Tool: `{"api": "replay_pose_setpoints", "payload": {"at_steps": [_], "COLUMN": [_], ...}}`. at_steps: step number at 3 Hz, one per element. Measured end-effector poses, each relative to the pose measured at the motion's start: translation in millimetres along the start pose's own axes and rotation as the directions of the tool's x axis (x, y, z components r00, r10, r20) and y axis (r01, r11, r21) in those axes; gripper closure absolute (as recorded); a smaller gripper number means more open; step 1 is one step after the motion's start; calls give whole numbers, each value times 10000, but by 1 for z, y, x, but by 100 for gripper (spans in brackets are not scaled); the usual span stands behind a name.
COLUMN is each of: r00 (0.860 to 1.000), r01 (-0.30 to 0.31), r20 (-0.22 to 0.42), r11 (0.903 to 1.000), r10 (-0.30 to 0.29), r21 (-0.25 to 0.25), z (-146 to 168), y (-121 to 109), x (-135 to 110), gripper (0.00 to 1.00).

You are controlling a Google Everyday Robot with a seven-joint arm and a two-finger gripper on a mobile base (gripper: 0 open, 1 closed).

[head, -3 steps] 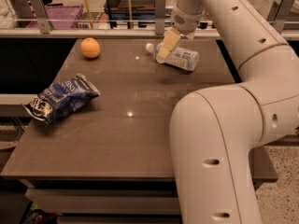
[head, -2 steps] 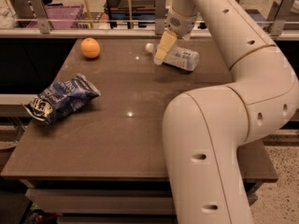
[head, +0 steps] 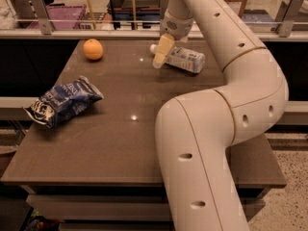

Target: Place blue plastic bottle upright

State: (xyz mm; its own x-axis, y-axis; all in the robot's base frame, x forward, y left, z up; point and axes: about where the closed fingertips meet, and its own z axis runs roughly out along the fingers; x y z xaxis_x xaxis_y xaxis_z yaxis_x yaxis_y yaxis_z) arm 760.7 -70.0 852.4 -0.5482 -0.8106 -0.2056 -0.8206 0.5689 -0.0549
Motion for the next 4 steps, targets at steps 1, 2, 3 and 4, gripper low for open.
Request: {"api": "replay_pose_setpoints", "payload": {"at_steps": [1,2,3,4], "r00": [9993,9998,9998,9995], "r01": [-176,-171,-167,-164], "r20": [-329,-51,149,284], "r11": [9998,9995,9991,9988], "r10": [178,172,161,151], "r21": [57,257,388,472], "z": [11,15,19,24], "y": [-4,-10,-15,-18], "x": [4,-4,-10,-15], "gripper": [0,16,40,63]}}
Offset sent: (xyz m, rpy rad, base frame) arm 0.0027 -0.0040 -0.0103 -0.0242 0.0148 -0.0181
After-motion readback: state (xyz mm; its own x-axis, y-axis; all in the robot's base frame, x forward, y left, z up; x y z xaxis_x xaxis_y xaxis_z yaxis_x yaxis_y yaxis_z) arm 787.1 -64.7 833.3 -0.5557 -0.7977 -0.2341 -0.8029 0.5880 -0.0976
